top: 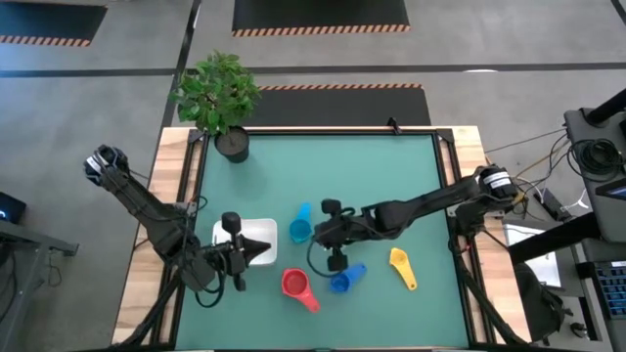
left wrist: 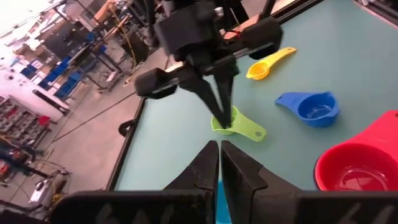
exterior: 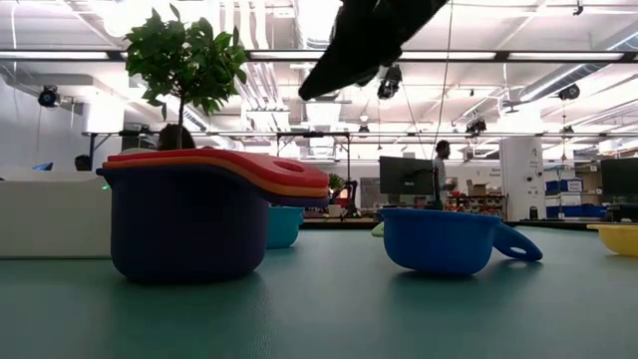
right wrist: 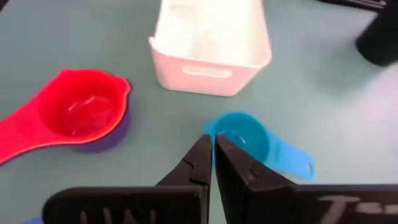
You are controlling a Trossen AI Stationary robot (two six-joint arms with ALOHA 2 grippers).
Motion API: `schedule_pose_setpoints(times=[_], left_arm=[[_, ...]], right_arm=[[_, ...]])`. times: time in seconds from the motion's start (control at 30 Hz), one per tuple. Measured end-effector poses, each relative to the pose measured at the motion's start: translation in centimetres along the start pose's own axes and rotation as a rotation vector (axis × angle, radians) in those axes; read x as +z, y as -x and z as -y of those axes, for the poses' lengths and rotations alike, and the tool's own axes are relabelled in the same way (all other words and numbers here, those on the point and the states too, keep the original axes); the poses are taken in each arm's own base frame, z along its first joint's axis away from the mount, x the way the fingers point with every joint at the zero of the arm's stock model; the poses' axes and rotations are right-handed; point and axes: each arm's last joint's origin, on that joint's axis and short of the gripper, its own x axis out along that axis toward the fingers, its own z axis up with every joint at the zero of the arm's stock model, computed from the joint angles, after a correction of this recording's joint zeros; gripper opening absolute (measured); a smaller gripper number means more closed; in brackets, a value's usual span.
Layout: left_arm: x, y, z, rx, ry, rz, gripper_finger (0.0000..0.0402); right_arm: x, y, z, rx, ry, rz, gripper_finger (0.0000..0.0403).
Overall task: Nest measuring cups in basket
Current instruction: Stack the blue measuring cup in the top of the purple measuring cup
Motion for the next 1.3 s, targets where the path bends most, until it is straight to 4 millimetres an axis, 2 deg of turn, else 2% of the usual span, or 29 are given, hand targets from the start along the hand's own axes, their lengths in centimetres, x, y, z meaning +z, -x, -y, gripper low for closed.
schedule_pose_setpoints(times=[0.17,0.33,0.5,0.73,0.87,1.13,1.3], left_arm=[[0.1,0.0,0.0,0.001,0.007,0.005,0.0],[0.1,0.0,0.0,0.001,0.016,0.008,0.0],[0.1,0.0,0.0,0.001,0.019,0.01,0.0],[0.2,0.0,0.0,0.001,0.023,0.012,0.0],[0.2,0.0,0.0,0.001,0.026,0.014,0.0],[0.2,0.0,0.0,0.001,0.029,0.017,0.0],[0.3,0.0,0.0,0.001,0.031,0.017,0.0]], right_arm=[[0.6,-1.7,-0.3,0.013,0.071,-0.04,0.0009],[0.9,-2.6,0.4,0.012,0.121,-0.059,0.0009],[0.1,-3.0,1.6,0.058,0.109,-0.118,0.0009],[-1.0,-4.9,2.3,0.096,0.126,-0.158,0.0018],[-1.5,-5.5,2.5,0.094,0.121,-0.173,0.0054],[-2.1,-7.1,2.3,0.094,0.186,-0.166,0.0157],[-2.6,-8.0,2.8,0.087,0.193,-0.172,0.0184]])
